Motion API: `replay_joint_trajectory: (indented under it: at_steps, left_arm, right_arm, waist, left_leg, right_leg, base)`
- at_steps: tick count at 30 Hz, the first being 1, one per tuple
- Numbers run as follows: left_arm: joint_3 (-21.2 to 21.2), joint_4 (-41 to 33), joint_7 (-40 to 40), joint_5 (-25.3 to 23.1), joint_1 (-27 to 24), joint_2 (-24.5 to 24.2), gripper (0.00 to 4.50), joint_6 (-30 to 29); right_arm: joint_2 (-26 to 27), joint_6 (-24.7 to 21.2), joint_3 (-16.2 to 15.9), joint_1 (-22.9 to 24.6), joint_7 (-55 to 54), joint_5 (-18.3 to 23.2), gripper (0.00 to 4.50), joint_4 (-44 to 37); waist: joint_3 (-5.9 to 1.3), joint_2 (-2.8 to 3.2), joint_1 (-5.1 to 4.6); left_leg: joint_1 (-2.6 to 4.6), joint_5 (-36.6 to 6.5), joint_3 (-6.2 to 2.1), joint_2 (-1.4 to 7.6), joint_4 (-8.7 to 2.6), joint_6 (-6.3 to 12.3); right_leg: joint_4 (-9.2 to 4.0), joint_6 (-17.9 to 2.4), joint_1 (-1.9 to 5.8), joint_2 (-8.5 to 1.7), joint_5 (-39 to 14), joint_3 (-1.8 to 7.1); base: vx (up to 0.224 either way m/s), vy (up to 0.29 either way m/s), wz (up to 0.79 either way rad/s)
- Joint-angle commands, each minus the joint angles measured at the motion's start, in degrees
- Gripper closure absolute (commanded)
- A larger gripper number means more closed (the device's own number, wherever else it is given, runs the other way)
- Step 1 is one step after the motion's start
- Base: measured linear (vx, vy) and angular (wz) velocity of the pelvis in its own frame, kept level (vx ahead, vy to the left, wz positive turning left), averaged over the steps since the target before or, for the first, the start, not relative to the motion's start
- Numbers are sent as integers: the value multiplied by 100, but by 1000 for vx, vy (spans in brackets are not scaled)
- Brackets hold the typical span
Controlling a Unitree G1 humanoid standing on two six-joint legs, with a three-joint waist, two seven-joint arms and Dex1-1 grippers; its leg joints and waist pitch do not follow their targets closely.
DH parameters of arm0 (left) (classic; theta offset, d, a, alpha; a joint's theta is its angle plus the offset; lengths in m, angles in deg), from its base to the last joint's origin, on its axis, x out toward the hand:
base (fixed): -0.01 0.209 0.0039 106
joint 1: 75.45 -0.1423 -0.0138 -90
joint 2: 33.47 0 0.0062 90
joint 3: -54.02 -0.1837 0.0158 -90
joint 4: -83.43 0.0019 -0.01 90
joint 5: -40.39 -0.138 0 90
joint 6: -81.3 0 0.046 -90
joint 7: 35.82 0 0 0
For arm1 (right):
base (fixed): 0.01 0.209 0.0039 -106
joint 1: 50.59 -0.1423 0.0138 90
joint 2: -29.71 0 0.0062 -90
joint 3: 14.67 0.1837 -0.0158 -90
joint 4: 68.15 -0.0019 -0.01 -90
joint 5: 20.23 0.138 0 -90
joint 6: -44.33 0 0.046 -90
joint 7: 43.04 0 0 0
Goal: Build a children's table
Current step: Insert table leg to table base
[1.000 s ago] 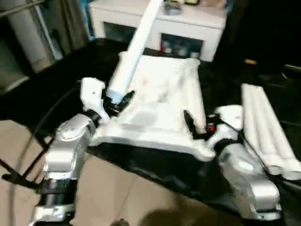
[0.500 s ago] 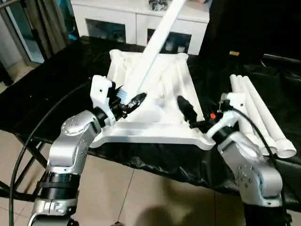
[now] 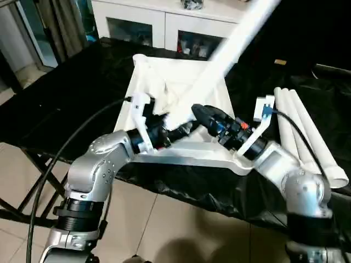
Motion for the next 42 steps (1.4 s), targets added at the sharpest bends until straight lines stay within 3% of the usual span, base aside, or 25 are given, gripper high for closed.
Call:
replay_joint_trajectory:
  at_steps: [1, 3, 11, 18, 24, 30, 31, 36, 42]
  left_arm:
    - [-132, -293, -226, 235, 76, -25, 158, -147]
    - [-145, -277, -192, 252, 96, -45, 158, -235]
    - [-74, -241, -197, 385, 153, -89, 158, -389]
    - [-86, -232, -209, 481, 180, -111, 158, -459]
    - [-88, -225, -223, 527, 185, -135, 158, -484]
    - [-70, -214, -120, 585, 181, -148, 158, -599]
    - [-37, -199, -93, 632, 190, -134, 88, -668]
    - [57, -255, -160, 802, 165, -142, 60, -751]
    - [172, -397, -91, 789, -63, -225, 34, -580]
  right_arm:
    - [-33, -176, 147, -87, -74, 215, 0, 154]
    - [-27, -234, 233, -167, -22, 393, 0, 229]
    - [-105, -631, 259, -48, 246, 915, 74, 29]
    - [-119, -736, 225, 3, 253, 1042, 132, -10]
    - [-110, -756, 230, 13, 226, 1091, 187, -18]
    - [-77, -722, 202, 39, 194, 1119, 232, -47]
    - [-66, -712, 209, 38, 186, 1125, 253, -50]
    - [-9, -576, 275, 17, 88, 1083, 263, -40]
    - [43, 36, 553, -130, -379, 673, 264, 150]
  waist:
    - [-339, 4, 25]
    - [-334, 16, 30]
    - [-332, 44, 64]
    - [-317, 67, 61]
    - [-316, 74, 65]
    - [-338, 71, 66]
    - [-341, 71, 72]
    - [-337, 76, 72]
    - [-333, 94, 63]
  left_leg:
    - [99, -464, -398, 862, -584, -257]
    - [92, -515, -387, 871, -589, -307]
    - [103, -547, -365, 893, -615, -445]
    - [109, -747, -376, 896, -638, -613]
    - [103, -651, -369, 889, -642, -586]
    - [102, -358, -348, 887, -640, -477]
    - [99, -335, -346, 886, -637, -448]
    - [105, -328, -344, 892, -646, -425]
    - [109, -380, -341, 896, -661, -497]
  right_leg:
    - [-396, -1525, 217, -729, -688, 452]
    - [-407, -1522, 220, -727, -762, 453]
    - [-411, -1453, 211, -714, -782, 441]
    - [-443, -1382, 192, -718, -1010, 449]
    - [-451, -1395, 202, -726, -903, 454]
    - [-408, -1505, 226, -712, -428, 437]
    - [-406, -1536, 232, -717, -384, 436]
    - [-404, -1582, 230, -703, -359, 427]
    - [-405, -1541, 224, -698, -390, 427]
  base:
    - [0, 0, 0]
    - [0, 0, 0]
    - [0, 0, 0]
    - [0, 0, 0]
    - [0, 0, 0]
    - [0, 0, 0]
    - [0, 0, 0]
    - [0, 0, 0]
    - [0, 0, 0]
